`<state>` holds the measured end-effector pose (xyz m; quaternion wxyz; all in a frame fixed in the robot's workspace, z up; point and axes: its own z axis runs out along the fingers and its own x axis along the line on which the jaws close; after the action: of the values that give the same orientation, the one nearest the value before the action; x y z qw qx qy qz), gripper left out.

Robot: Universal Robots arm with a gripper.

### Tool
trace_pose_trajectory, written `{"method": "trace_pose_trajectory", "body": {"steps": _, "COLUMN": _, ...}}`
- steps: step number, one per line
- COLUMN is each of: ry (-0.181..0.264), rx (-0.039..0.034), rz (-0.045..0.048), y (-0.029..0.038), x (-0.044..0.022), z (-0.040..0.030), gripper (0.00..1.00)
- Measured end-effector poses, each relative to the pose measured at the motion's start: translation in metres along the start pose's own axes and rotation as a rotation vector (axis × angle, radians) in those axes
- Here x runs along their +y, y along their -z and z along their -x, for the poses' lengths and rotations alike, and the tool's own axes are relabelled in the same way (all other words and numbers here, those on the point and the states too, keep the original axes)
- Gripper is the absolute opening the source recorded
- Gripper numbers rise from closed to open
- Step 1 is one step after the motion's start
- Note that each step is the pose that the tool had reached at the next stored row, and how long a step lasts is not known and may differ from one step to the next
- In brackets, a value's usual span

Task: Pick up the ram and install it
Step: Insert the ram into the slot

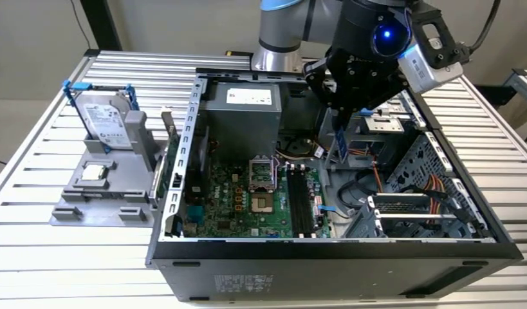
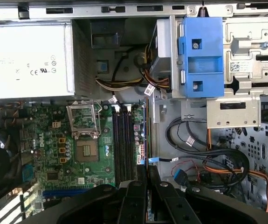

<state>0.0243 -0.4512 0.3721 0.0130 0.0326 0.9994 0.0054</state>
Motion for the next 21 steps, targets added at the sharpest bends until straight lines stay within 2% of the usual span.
{"method": "trace_pose_trajectory", "body": {"steps": 7, "ry": 0.000, "rx": 0.0009, "rz": -0.0069, "y": -0.0096, "x": -0.0001, "z": 0.0001, "gripper": 0.00}}
{"method": "trace_pose_trajectory", "body": {"steps": 21, "ry": -0.013, "rx": 0.0010, "rz": -0.0093, "y": -0.0273, "x": -0.0003, "z": -0.0004, "gripper": 0.00}}
